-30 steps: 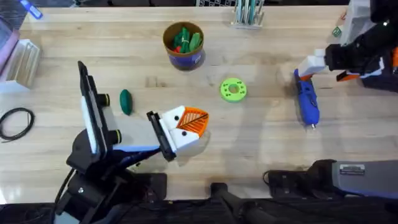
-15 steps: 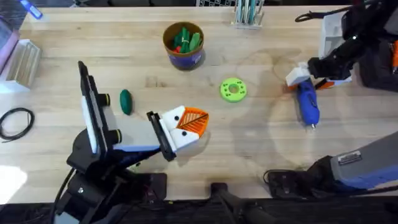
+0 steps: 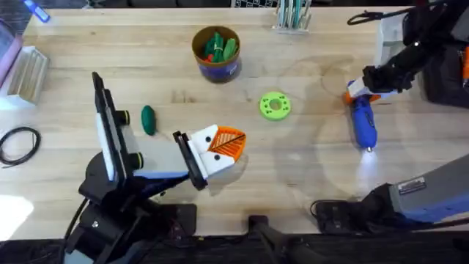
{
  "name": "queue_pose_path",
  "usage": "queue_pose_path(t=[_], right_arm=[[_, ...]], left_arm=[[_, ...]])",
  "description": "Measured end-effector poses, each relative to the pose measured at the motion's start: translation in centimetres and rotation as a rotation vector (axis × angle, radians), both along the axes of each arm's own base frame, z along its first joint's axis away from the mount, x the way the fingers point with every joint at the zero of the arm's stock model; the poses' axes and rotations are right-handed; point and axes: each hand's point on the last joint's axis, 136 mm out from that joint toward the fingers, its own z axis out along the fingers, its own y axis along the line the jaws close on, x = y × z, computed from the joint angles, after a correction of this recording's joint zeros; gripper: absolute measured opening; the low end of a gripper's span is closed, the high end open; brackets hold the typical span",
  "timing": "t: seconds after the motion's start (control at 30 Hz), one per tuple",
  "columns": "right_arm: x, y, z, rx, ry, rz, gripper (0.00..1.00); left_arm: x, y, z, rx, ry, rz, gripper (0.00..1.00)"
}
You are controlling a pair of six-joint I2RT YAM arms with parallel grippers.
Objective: Pick up the gripper from the table and insert it into the empty holder that is missing its gripper. Then pick up a screw, insert it into the mounting hole, and use the screwdriver to tighten it. Finally, clean up the table by picking up the vegetable and placing it into the bucket.
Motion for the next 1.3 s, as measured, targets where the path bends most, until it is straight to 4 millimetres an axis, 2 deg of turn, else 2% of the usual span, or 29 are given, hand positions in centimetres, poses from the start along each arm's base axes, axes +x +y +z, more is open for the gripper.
queue_pose_path(t=[0.03,0.07,0.27,0.37,0.47,0.7,0.8,0.93,1.03,1.23,1.27,1.3], right_arm=[[0.0,0.0,0.0,-0.002,0.001,0.001,0.054],[-0.1,0.1,-0.1,0.002,0.004,-0.001,0.027],[-1.1,0.5,0.0,0.018,0.045,0.004,0.024],[-1.4,0.6,0.7,0.014,0.030,0.004,0.024],[-1.0,0.6,3.0,-0.008,-0.046,0.007,0.024],[0.0,0.5,11.7,-0.090,-0.351,0.014,0.024],[-0.1,1.4,15.0,-0.078,-0.470,0.026,0.024],[-0.5,3.8,18.4,0.002,-0.603,0.076,0.024],[-0.6,6.2,20.1,0.070,-0.680,0.138,0.024],[-1.5,11.3,21.6,0.185,-0.827,0.239,0.024],[-2.2,13.3,22.0,0.244,-0.922,0.242,0.024],[-2.3,14.0,22.4,0.269,-0.969,0.237,0.024]], left_arm=[[0.0,0.0,0.0,0.000,0.000,0.000,0.008],[0.0,0.0,0.0,0.000,0.000,0.000,0.008],[0.0,0.0,0.0,0.000,0.000,0.000,0.008],[0.0,0.0,0.0,0.000,0.000,0.000,0.008],[0.0,0.0,0.0,0.000,0.000,0.000,0.008],[0.0,0.0,0.0,0.000,0.000,0.000,0.008],[0.0,0.0,0.0,0.000,0.000,0.000,0.008],[0.0,0.0,0.0,0.000,0.000,0.000,0.008],[0.0,0.0,0.0,0.000,0.000,0.000,0.008],[0.0,0.0,0.0,0.000,0.000,0.000,0.008],[0.0,0.0,0.0,0.000,0.000,0.000,0.008],[0.0,0.0,0.0,0.000,0.000,0.000,0.008]])
